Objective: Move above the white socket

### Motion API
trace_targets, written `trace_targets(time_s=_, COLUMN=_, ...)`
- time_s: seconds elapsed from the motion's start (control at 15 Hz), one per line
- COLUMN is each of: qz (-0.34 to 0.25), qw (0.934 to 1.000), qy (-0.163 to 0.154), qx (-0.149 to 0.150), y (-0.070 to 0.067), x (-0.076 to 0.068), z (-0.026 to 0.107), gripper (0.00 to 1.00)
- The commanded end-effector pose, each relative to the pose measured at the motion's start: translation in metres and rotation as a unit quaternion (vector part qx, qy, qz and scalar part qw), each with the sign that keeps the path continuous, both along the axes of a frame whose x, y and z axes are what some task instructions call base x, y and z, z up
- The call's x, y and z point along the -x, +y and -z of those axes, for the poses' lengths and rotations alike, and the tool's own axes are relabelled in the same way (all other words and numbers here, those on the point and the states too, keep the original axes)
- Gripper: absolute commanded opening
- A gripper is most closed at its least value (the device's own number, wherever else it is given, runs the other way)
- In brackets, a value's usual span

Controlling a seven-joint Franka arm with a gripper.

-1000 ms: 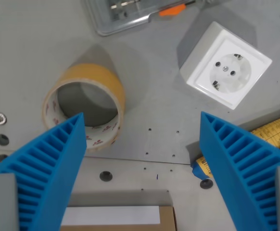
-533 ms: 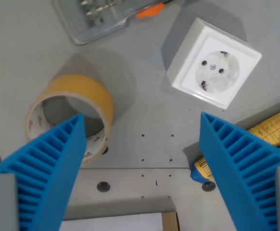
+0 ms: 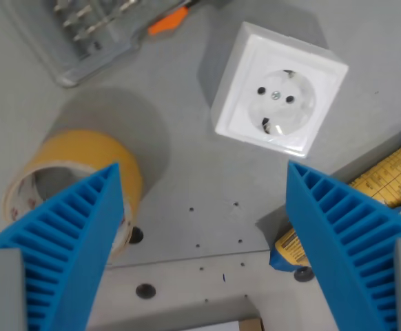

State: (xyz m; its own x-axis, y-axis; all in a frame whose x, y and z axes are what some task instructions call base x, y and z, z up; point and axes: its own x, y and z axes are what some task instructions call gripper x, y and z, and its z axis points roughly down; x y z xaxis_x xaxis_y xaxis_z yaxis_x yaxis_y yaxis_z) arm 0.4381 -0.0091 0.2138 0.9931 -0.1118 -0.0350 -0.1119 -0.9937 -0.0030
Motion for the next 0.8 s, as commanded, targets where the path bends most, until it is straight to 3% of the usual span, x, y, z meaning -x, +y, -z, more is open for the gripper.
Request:
trace_targets(time_s=0.07, qz=0.108, qw=0.9931, qy=-0.045, qx=0.009, y=-0.012, x=0.001, z=0.012, gripper=1.00)
trace_targets(time_s=0.8, qz=0.153, qw=0.9873, qy=-0.041, qx=0.011, y=-0.037, x=-0.005, z=0.037, gripper=1.00)
